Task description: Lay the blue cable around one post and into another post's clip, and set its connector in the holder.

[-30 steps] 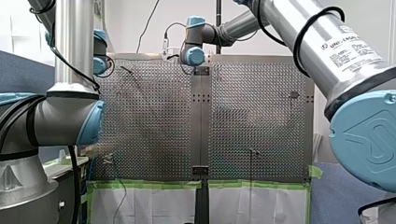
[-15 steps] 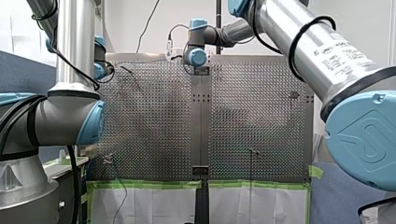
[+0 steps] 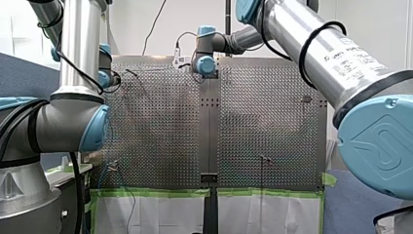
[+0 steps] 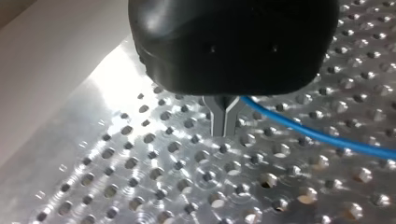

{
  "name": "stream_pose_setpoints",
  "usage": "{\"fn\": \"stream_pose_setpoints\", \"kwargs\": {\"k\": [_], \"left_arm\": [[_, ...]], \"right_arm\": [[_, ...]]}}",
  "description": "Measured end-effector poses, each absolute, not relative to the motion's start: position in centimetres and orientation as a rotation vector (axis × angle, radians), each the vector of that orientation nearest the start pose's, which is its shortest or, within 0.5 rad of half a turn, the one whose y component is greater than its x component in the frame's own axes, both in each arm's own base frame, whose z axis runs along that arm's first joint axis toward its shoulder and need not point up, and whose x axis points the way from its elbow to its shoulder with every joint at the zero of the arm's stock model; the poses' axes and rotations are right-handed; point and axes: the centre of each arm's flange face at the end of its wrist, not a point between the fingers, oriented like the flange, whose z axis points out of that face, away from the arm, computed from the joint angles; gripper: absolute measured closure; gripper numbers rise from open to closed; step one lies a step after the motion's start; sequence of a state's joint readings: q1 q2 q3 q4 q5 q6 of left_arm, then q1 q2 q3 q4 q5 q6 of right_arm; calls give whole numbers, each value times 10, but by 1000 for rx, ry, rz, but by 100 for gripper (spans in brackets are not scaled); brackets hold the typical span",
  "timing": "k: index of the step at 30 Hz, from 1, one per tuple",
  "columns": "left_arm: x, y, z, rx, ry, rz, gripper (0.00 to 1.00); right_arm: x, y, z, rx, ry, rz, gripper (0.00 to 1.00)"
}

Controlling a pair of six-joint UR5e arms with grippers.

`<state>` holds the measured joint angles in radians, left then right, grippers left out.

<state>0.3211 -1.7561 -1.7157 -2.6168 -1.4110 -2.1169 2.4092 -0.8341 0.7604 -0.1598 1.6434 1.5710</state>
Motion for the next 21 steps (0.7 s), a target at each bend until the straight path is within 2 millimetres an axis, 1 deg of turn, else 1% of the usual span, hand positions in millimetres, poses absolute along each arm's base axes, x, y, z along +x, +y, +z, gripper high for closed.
{"fn": "stream_pose_setpoints", "kwargs": {"k": [5,9,13,14,15,16,17,18,19,20,21], "left_arm": [[585,36,370,-462,1316,-303,100],[589,28,358,-460,1343,-321,100],[589,23,350,-451,1355,-333,100],[589,22,349,-449,1355,-339,96],[589,21,347,-448,1354,-346,96],[589,20,346,-446,1352,-351,75],[589,19,345,-445,1351,-355,59],[588,19,344,-444,1348,-358,59],[588,19,344,-444,1347,-359,31],[588,19,343,-445,1347,-359,17],[588,19,343,-449,1348,-357,17]], "right_arm": [[672,-444,428,1512,-684,1894,100],[669,-447,423,1529,-702,1868,100],[668,-450,407,1571,-720,1819,100],[668,-451,403,1581,-724,1805,100],[668,-451,398,1591,-729,1790,100],[668,-451,392,1604,-737,1770,100],[668,-452,388,1612,-743,1754,100],[667,-452,384,1621,-749,1739,100],[667,-451,378,1634,-756,1718,100],[666,-451,374,1644,-762,1704,100],[665,-451,370,1652,-766,1693,100]]}}
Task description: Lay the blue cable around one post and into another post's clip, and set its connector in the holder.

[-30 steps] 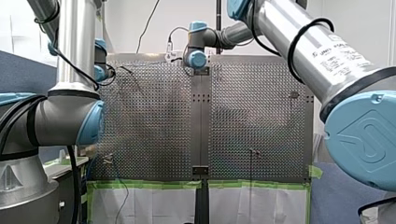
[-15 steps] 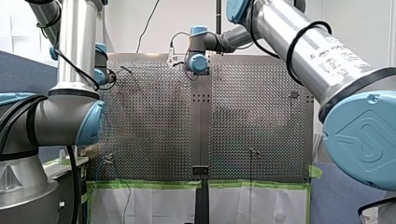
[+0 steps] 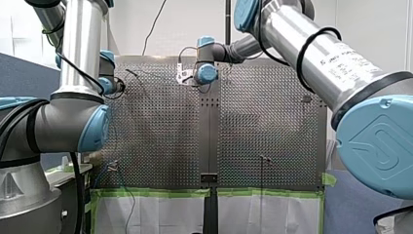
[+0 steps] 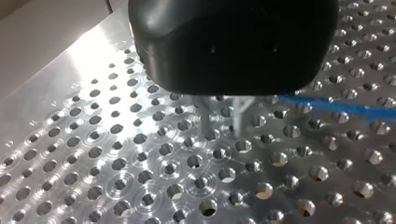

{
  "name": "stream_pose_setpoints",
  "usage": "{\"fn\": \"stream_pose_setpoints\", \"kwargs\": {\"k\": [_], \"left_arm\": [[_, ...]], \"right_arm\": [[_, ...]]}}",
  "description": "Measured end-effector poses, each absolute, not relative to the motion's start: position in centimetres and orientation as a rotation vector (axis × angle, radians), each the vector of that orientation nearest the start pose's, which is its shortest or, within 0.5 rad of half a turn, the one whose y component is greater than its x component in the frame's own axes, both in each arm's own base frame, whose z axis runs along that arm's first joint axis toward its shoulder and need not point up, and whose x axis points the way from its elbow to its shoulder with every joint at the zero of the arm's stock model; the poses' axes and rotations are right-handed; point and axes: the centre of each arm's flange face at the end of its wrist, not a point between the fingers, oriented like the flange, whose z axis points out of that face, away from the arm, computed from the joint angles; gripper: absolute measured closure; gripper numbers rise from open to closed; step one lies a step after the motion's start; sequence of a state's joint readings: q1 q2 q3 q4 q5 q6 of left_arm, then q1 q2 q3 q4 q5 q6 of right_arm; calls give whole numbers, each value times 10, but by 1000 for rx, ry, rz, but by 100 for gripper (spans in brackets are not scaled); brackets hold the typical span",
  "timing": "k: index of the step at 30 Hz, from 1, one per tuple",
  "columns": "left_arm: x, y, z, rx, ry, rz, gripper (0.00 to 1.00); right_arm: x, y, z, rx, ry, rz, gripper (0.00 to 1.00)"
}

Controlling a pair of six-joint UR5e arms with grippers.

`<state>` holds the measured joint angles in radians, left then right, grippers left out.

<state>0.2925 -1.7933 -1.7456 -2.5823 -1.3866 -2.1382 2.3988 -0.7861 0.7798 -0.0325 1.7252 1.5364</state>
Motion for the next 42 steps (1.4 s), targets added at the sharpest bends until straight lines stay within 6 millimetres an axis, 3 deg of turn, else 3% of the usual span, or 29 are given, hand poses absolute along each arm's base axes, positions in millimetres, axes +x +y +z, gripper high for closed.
{"fn": "stream_pose_setpoints", "kwargs": {"k": [1,2,13,32,42], "left_arm": [[587,19,342,-454,1350,-354,4],[587,19,342,-458,1352,-350,0],[581,23,335,-526,1390,-295,0],[581,9,334,-509,1410,-373,0],[581,11,334,-526,1402,-365,0]], "right_arm": [[664,-451,365,1659,-771,1682,100],[664,-451,362,1663,-774,1677,100],[652,-457,327,1641,-832,1622,100],[628,-464,268,1533,-979,1572,100],[600,-480,238,1443,-1087,1541,100]]}}
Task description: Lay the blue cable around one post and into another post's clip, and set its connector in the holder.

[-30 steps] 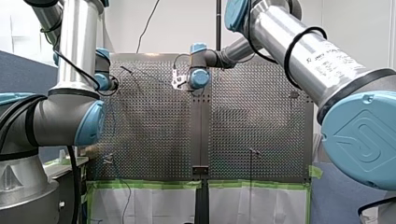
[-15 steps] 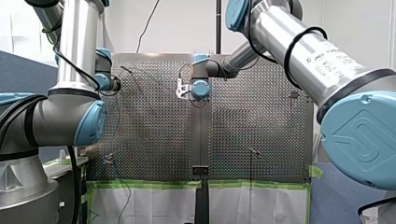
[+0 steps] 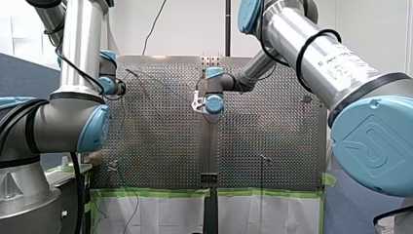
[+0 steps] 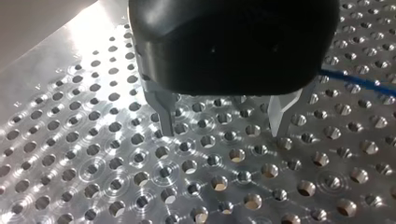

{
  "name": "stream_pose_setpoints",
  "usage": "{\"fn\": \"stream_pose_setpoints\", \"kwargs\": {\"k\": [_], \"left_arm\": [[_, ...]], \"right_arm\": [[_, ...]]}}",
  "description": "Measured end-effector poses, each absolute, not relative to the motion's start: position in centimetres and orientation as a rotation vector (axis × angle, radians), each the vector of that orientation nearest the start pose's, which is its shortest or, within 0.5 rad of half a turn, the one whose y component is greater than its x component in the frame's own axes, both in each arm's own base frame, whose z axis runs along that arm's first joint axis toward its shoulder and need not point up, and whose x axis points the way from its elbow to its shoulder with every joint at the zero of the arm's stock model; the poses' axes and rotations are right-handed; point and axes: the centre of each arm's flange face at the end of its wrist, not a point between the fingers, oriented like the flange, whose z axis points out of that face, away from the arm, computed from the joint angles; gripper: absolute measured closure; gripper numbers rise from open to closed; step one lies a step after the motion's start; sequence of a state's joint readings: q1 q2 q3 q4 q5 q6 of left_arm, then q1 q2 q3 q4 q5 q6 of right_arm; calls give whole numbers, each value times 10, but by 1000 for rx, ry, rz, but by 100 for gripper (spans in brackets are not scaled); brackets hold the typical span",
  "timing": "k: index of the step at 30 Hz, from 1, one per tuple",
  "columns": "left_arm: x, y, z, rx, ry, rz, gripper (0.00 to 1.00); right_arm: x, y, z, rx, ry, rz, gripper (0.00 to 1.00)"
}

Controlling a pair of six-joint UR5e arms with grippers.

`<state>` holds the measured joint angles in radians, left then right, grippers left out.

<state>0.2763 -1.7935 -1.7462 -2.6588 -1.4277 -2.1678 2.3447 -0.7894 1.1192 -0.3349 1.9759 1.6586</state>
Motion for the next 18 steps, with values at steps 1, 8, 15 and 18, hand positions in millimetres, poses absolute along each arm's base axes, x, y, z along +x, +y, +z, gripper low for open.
{"fn": "stream_pose_setpoints", "kwargs": {"k": [1,8,15,18], "left_arm": [[581,12,334,-526,1402,-366,0],[581,10,334,-530,1402,-372,0],[581,9,334,-528,1404,-377,0],[581,8,334,-529,1404,-381,0]], "right_arm": [[597,-481,234,1431,-1102,1538,100],[581,-483,213,1361,-1180,1525,100],[566,-478,188,1302,-1225,1483,100],[558,-476,178,1275,-1243,1462,100]]}}
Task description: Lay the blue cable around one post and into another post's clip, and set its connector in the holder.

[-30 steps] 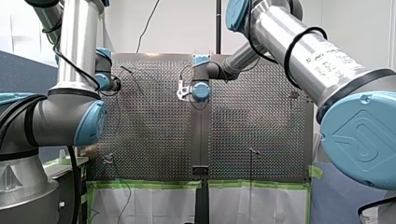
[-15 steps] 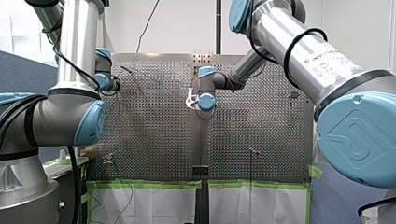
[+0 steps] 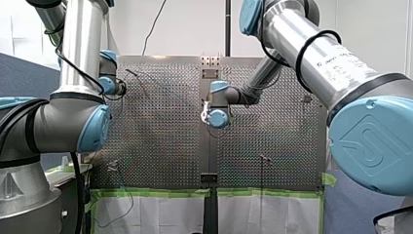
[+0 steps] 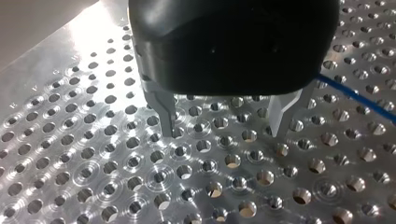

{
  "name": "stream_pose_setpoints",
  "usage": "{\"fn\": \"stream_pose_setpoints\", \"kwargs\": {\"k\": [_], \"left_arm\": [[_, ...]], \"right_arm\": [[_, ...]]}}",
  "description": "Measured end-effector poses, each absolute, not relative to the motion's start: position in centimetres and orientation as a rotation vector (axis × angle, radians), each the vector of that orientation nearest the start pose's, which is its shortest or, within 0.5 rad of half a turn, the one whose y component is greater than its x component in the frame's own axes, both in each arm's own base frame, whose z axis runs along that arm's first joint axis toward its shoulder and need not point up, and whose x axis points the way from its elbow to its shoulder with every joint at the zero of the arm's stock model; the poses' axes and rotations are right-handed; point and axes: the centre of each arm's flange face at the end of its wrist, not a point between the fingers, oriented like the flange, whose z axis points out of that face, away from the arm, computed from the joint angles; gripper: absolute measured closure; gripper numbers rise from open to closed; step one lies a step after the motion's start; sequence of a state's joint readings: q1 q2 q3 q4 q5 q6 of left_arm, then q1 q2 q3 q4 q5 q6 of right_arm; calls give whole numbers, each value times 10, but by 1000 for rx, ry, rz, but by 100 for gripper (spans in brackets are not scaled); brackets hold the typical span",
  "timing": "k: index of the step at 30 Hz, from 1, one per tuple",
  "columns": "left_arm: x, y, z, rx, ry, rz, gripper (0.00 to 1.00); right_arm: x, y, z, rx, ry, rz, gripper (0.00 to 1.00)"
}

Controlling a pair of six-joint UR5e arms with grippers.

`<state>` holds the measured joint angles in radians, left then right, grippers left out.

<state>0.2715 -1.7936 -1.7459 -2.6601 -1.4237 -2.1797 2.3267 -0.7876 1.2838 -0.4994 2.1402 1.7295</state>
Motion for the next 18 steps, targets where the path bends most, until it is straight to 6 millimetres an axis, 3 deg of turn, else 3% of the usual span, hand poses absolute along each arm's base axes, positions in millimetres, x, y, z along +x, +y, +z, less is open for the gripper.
{"fn": "stream_pose_setpoints", "kwargs": {"k": [12,18], "left_arm": [[581,7,334,-531,1403,-384,0],[581,6,334,-530,1404,-385,0]], "right_arm": [[520,-473,136,1157,-1329,1382,100],[495,-474,93,1125,-1372,1304,100]]}}
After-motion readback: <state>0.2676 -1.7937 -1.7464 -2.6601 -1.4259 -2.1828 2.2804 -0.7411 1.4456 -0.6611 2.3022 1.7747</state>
